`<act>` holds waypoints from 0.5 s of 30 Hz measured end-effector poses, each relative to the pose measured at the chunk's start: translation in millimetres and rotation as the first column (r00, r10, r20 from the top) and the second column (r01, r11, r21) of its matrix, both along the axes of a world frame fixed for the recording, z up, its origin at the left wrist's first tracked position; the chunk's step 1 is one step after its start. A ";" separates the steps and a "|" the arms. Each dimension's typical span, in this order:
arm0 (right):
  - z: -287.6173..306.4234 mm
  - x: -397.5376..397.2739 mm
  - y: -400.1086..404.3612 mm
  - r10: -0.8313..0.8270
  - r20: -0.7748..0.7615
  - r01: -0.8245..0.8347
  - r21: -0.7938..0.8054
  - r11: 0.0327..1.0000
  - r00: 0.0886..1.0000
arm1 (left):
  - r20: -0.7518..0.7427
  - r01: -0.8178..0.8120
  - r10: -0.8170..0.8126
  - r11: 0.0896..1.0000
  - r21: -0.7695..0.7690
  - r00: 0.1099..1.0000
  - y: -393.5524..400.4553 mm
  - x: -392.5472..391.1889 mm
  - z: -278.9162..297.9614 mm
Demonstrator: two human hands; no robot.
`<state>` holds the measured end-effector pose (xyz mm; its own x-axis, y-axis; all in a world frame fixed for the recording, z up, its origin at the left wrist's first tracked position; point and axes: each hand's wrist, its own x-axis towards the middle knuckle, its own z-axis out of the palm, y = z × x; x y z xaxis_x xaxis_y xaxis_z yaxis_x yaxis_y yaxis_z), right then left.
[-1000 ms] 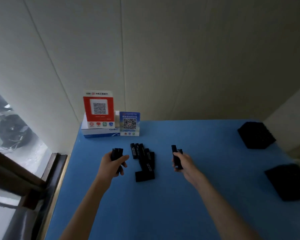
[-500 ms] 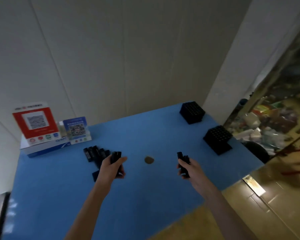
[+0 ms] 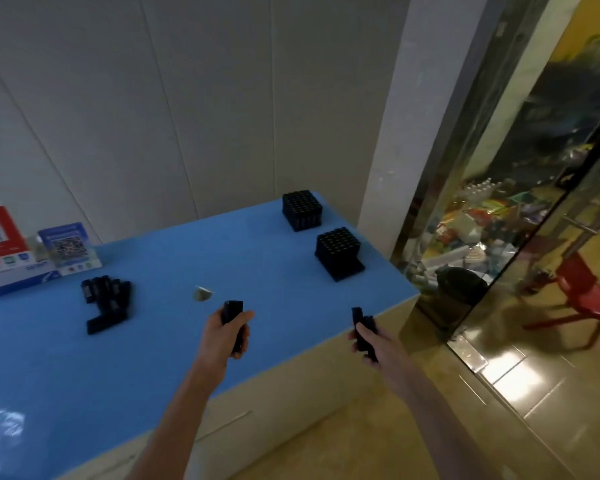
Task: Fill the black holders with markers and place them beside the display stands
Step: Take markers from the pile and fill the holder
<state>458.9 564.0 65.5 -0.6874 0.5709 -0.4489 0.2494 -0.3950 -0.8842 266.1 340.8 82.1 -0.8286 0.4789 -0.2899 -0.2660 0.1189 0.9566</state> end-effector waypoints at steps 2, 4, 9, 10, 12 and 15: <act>2.5 15.1 11.8 0.030 -0.004 -0.030 0.010 1.000 1.000 | -0.010 -0.019 0.018 1.000 -0.017 1.000 15.2 20.3 3.8; 2.7 25.6 24.6 0.051 -0.010 -0.051 0.010 0.999 0.999 | -0.024 -0.010 0.009 0.999 -0.044 1.000 31.7 34.7 4.6; -2.1 32.2 57.4 0.085 -0.017 -0.085 0.012 0.996 0.996 | -0.014 0.017 -0.018 0.996 -0.084 1.000 82.7 54.0 -3.8; -2.5 30.5 65.0 0.100 -0.021 -0.099 0.023 0.995 0.995 | 0.001 0.023 -0.023 0.997 -0.079 1.000 94.0 55.8 -5.3; -1.8 25.4 81.5 0.140 -0.023 -0.139 0.053 0.989 0.990 | 0.021 0.035 -0.034 0.997 -0.065 0.999 116.3 57.1 -8.9; -2.1 13.6 111.7 0.182 -0.013 -0.180 0.091 0.979 0.983 | 0.032 0.033 -0.032 0.999 -0.029 0.999 149.1 53.5 -13.9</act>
<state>472.5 675.8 63.4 -0.7918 0.4730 -0.3864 0.2908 -0.2643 -0.9195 319.5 489.9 68.2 -0.8032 0.4962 -0.3296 -0.2911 0.1557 0.9439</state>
